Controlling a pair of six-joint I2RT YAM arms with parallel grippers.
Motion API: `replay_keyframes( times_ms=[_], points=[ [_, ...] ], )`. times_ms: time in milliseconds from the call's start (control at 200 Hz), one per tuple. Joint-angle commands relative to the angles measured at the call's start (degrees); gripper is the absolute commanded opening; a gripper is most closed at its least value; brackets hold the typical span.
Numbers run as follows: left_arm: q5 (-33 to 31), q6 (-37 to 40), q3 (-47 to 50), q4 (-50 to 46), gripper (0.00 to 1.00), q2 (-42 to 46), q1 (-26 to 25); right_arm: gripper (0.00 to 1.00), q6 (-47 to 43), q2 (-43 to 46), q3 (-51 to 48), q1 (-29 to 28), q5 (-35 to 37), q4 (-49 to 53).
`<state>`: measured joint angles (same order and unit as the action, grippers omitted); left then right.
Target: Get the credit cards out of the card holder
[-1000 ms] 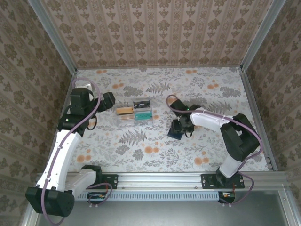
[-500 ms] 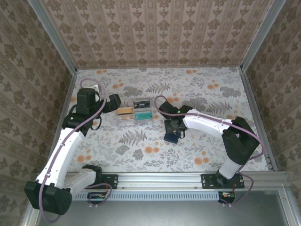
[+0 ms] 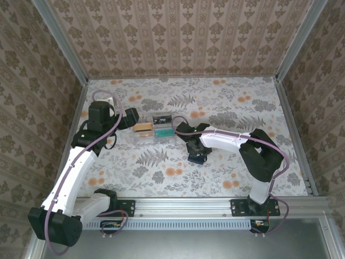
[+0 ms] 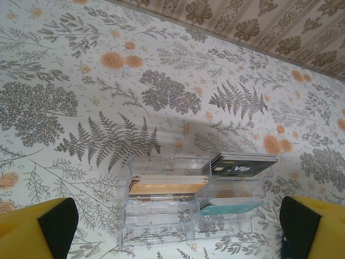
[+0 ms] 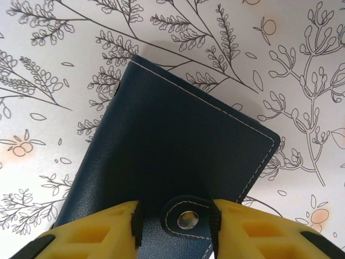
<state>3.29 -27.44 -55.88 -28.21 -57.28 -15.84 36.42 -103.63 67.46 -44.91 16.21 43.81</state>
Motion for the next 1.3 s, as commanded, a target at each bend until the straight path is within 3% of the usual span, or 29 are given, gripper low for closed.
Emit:
replay_keyframes(
  times_ms=[0,70,235,435,645,820,915,995,1145,1295],
  points=[
    [0.6,-0.1,0.7,0.3,1.00,1.0,-0.5,0.39,0.6,-1.2,1.1,-0.2,2.3,1.8],
    [0.5,-0.1,0.5,0.0,1.00,1.0,-0.5,0.34,0.4,-1.8,1.2,-0.2,2.1,2.0],
    [0.4,0.1,0.3,-0.5,1.00,1.2,-0.5,0.33,0.7,-1.6,0.3,-0.2,2.2,1.9],
    [1.3,-0.7,0.2,-0.5,1.00,1.3,-0.7,0.11,0.6,-0.7,-0.2,-0.2,2.5,1.8],
    [2.3,-5.9,0.4,-1.6,0.99,0.1,-3.2,0.00,0.0,2.6,-0.9,-0.3,2.9,0.8],
    [3.7,-11.8,2.2,-2.2,0.77,-1.9,-8.9,0.00,-1.1,7.4,-2.4,-1.2,3.4,-0.9],
    [4.4,-16.1,4.5,-0.7,0.57,-2.5,-13.9,0.00,-2.0,9.9,-3.6,-2.1,3.4,-2.3],
    [3.0,-19.3,6.4,1.1,0.29,-2.2,-18.9,0.00,-3.0,11.5,-4.8,-3.0,3.0,-3.6],
    [-2.5,-26.0,10.3,4.1,0.00,-2.0,-29.1,0.00,-4.3,14.5,-8.7,-4.2,0.3,-8.6],
    [-3.5,-33.9,16.6,14.6,0.00,-3.2,-35.8,0.00,-4.9,17.4,-11.8,-5.7,-1.3,-12.7]
  ],
)
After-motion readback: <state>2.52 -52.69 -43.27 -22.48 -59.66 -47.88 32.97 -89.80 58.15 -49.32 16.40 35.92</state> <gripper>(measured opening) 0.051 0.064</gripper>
